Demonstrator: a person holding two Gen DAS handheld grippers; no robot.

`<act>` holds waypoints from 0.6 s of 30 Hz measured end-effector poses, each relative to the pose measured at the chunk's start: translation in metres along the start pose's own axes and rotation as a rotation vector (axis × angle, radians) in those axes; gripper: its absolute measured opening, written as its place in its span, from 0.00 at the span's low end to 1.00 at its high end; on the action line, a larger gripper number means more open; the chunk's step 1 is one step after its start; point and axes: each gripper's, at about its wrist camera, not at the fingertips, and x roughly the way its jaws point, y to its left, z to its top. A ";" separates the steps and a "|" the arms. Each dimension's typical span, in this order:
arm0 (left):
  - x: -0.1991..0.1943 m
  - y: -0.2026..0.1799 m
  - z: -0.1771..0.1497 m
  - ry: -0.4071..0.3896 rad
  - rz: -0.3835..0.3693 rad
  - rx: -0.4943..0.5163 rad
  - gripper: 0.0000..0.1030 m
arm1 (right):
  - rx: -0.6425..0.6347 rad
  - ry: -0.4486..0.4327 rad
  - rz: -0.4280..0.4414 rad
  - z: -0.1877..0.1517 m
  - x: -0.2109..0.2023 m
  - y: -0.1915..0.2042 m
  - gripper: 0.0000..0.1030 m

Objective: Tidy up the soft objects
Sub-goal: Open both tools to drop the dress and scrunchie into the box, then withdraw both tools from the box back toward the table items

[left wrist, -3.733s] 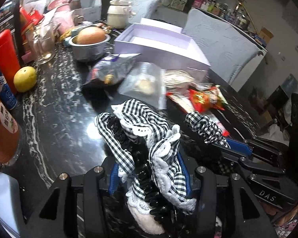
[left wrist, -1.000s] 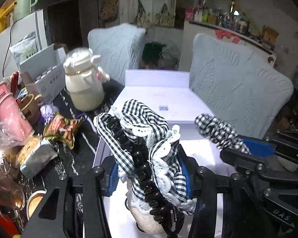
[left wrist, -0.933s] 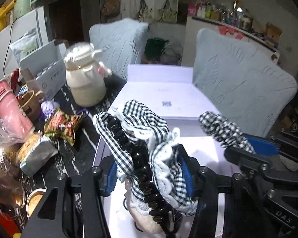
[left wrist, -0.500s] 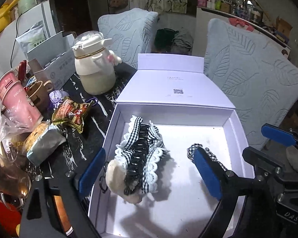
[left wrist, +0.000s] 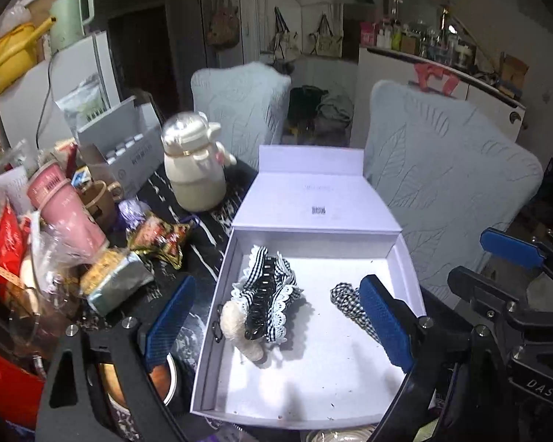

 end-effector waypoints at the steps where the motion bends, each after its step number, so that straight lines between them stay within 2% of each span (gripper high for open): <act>1: -0.008 0.000 0.001 -0.015 -0.001 0.002 0.89 | -0.002 -0.011 -0.001 0.001 -0.007 0.002 0.51; 13: -0.086 -0.005 -0.003 -0.144 0.016 0.022 0.89 | -0.018 -0.130 -0.029 0.002 -0.076 0.017 0.51; 18: -0.117 -0.006 -0.011 -0.184 0.016 0.032 0.89 | -0.032 -0.170 -0.031 -0.003 -0.103 0.028 0.56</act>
